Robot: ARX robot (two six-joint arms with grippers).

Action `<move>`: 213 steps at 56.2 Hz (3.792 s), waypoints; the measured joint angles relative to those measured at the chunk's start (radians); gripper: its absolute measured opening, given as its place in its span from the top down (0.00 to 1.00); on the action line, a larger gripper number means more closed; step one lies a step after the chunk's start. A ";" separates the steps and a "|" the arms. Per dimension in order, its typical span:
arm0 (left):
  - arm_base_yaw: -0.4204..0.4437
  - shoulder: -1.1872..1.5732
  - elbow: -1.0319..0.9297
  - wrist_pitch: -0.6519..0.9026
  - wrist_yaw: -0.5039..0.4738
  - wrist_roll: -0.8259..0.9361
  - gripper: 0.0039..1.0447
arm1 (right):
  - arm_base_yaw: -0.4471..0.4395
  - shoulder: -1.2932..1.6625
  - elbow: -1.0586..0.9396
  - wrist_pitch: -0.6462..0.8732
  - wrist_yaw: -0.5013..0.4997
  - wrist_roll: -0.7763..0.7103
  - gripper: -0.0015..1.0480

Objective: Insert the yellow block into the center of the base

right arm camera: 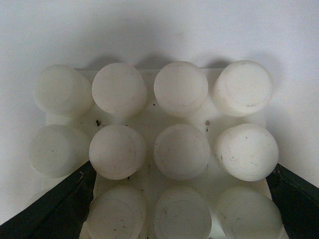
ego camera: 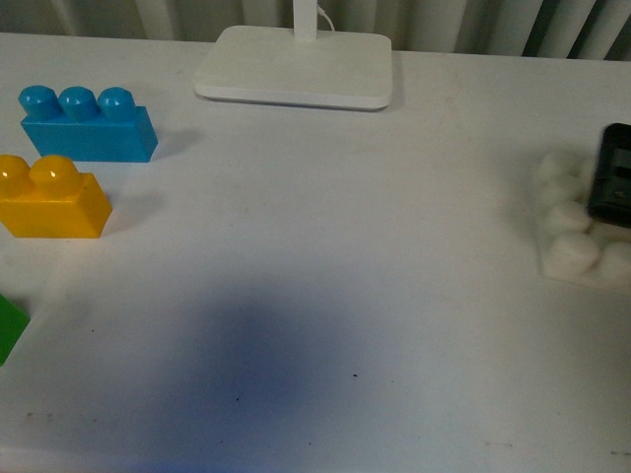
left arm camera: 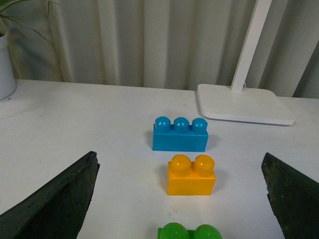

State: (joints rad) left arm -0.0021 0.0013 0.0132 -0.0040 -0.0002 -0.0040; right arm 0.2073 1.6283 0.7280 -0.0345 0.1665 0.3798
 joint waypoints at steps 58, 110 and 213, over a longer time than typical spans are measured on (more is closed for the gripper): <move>0.000 0.000 0.000 0.000 0.000 0.000 0.06 | 0.481 0.240 0.312 -0.100 0.133 0.375 0.08; 0.000 -0.001 0.000 0.000 0.000 0.000 0.06 | -0.082 -0.771 -0.146 0.034 -0.349 -0.160 0.09; 0.000 -0.001 0.000 0.000 0.000 0.000 0.06 | -0.211 -1.624 -0.722 0.035 -0.167 -0.378 0.97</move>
State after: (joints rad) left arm -0.0021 0.0006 0.0132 -0.0040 -0.0006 -0.0040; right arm -0.0036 0.0044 0.0063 0.0002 -0.0010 0.0021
